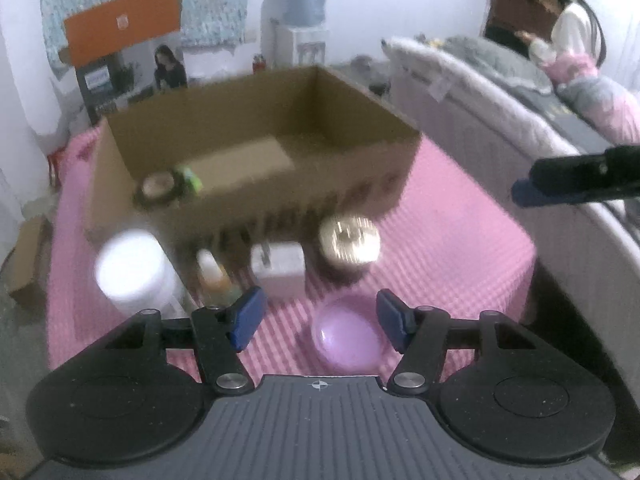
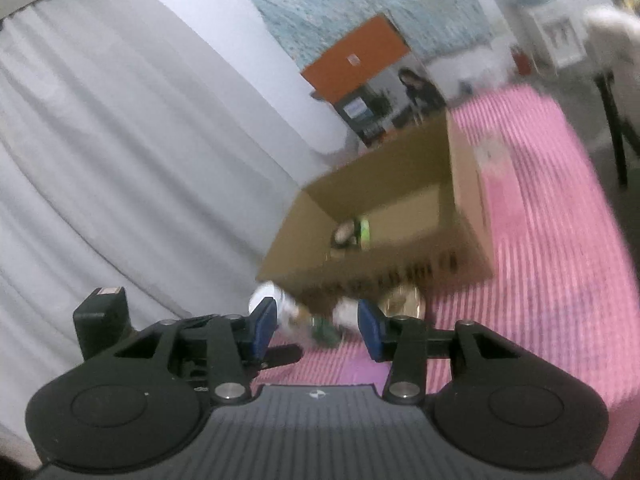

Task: Organize rigid objects
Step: 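Withdraw the right gripper from the box and return to the pink bowl, then grasp the rim of the empty pink bowl with the right gripper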

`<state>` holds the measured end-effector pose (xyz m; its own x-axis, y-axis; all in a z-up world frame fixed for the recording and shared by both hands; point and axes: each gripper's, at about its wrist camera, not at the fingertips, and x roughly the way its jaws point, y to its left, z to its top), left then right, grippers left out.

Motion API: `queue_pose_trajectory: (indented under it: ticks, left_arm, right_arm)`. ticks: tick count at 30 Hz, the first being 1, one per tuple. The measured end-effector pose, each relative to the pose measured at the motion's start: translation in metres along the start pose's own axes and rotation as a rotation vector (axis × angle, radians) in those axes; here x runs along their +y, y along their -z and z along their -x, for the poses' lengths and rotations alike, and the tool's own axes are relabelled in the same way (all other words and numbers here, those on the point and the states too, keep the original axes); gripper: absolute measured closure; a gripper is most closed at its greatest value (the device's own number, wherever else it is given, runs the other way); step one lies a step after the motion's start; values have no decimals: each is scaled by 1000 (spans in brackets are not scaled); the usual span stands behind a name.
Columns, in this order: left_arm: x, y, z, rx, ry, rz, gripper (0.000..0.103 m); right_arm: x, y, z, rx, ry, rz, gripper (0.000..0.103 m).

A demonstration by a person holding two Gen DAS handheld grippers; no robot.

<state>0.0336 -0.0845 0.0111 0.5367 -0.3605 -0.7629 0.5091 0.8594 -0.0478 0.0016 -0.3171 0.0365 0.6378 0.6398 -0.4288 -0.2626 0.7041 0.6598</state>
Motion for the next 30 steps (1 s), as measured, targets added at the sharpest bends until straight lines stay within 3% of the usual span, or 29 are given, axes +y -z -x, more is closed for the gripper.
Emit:
queue_pose_trajectory:
  ticks: [6, 8, 16, 23, 30]
  left_arm:
    - [-6, 20, -27, 103, 23, 13, 40]
    - [-9, 22, -33, 119, 15, -8, 35]
    - [-13, 26, -55, 168, 27, -43, 32]
    - [-21, 26, -65, 185, 35, -92, 32]
    - [-28, 27, -71, 190, 18, -119, 34]
  right_arm:
    - [-21, 37, -29, 57, 42, -65, 55]
    - [-24, 44, -42, 78, 58, -78, 55]
    - [-33, 54, -92, 166, 173, -47, 55]
    - [-39, 55, -120, 210, 223, -19, 56]
    - [-45, 58, -133, 237, 230, -29, 72]
